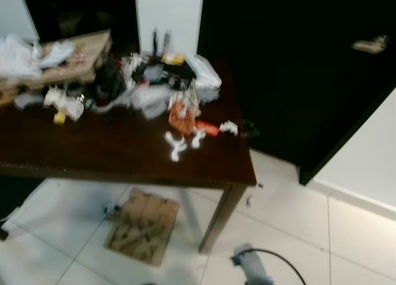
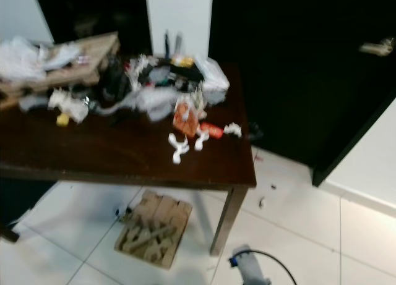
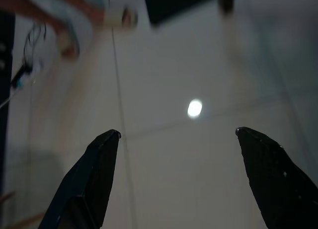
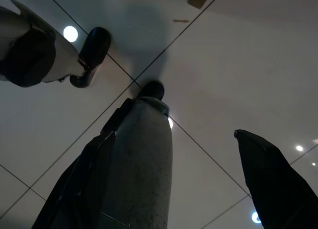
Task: Picking trash to rubbish bin
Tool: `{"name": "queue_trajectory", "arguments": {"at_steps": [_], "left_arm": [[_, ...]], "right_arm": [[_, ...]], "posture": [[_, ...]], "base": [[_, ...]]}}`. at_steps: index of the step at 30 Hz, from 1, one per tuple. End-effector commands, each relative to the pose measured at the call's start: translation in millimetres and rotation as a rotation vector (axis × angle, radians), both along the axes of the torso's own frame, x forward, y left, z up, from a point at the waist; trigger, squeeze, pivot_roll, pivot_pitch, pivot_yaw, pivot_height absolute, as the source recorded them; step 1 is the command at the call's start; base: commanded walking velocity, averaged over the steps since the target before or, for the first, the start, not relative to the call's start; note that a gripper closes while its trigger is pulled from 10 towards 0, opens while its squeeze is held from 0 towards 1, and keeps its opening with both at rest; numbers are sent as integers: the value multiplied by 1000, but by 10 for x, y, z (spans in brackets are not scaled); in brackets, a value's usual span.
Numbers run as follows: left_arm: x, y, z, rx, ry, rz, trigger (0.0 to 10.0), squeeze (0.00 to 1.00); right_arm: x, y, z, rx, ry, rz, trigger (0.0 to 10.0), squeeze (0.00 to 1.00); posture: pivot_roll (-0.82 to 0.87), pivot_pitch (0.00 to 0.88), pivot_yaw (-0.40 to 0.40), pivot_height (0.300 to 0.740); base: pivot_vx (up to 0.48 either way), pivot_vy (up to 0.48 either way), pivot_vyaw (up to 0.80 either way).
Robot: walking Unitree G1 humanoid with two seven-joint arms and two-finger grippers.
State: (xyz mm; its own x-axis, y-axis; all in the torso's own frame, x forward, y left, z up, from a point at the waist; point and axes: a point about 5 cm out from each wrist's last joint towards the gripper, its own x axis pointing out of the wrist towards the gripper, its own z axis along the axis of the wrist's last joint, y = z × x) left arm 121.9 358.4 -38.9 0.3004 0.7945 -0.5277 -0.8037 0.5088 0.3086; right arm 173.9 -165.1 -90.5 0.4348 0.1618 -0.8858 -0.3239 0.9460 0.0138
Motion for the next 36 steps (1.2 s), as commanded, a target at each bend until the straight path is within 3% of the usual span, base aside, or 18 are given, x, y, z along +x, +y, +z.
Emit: {"name": "queue_trajectory", "arguments": {"at_steps": [1,3,4,5,8,10,13,14,16,17,18,19,23,26,27,33,35,36], "left_arm": [[104,133,157,70,-69,17,10000,0],[460,332,559,210,-238,-26,10000,0],[460,332,559,210,-238,-26,10000,0],[583,376,708,254,-303,-45,10000,0],[1210,291,1357,336,-630,-285,10000,0],[1210,291,1357,336,-630,-285,10000,0],[1667,-30,1865,325,-878,-566,10000,0],[1667,-30,1865,325,-878,-566,10000,0],[1941,-433,2098,219,-1017,-820,10000,0],[1941,-433,2098,219,-1017,-820,10000,0],[2035,-632,2138,145,-1053,-931,10000,0],[2035,-632,2138,145,-1053,-931,10000,0],[2244,-1300,2100,-71,-1057,-1277,10000,0],[2281,-1442,2055,-127,-1037,-1344,10000,0],[2312,-1621,2015,-188,-1015,-1426,10000,0],[2369,-1982,1976,-253,-967,-1547,10000,0],[2468,-2080,1947,-213,-861,-1493,10000,0],[2468,-2080,1947,-213,-861,-1493,10000,0]], "right_arm": [[-87,-55,-35,-11,28,-16,10000,0],[-77,-53,-31,-15,25,-9,10000,0],[-77,-53,-31,-15,25,-9,10000,0],[-74,-52,-30,-16,24,-8,10000,0],[-72,-54,-29,-18,23,-7,10000,0],[-72,-54,-29,-18,23,-7,10000,0],[-80,-63,-32,-23,25,-8,10000,0],[-80,-63,-32,-23,25,-8,10000,0],[-92,-77,-37,-34,27,-11,10000,0],[-92,-77,-37,-34,27,-11,10000,0],[-99,-85,-40,-39,27,-15,10000,0],[-99,-85,-40,-39,27,-15,10000,0],[-161,-139,-64,-65,53,-55,10000,0],[-179,-149,-71,-67,63,-61,10000,0],[-199,-162,-78,-70,71,-63,10000,0],[-248,-198,-92,-76,70,-84,10000,0],[-283,-213,-103,-71,77,-109,10000,0],[-283,-213,-103,-71,77,-109,10000,0]], "posture": [[244,91,-71,740],[247,98,-75,740],[247,98,-75,740],[247,98,-75,740],[246,101,-79,740],[246,101,-79,740],[241,109,-76,740],[241,109,-76,740],[233,114,-74,740],[233,114,-74,740],[230,116,-72,740],[230,116,-72,740],[190,141,-58,740],[183,144,-55,740],[173,148,-53,740],[134,154,-38,740],[125,155,-35,740],[125,155,-35,740]], "base": [[0,0,0],[0,0,0],[0,0,0],[0,0,0],[0,0,0],[0,0,0],[0,0,0],[0,0,0],[0,0,0],[0,0,0],[0,0,0],[0,0,0],[0,0,-166],[0,0,-746],[0,0,-788],[0,0,-656],[0,0,0],[0,0,0]]}}
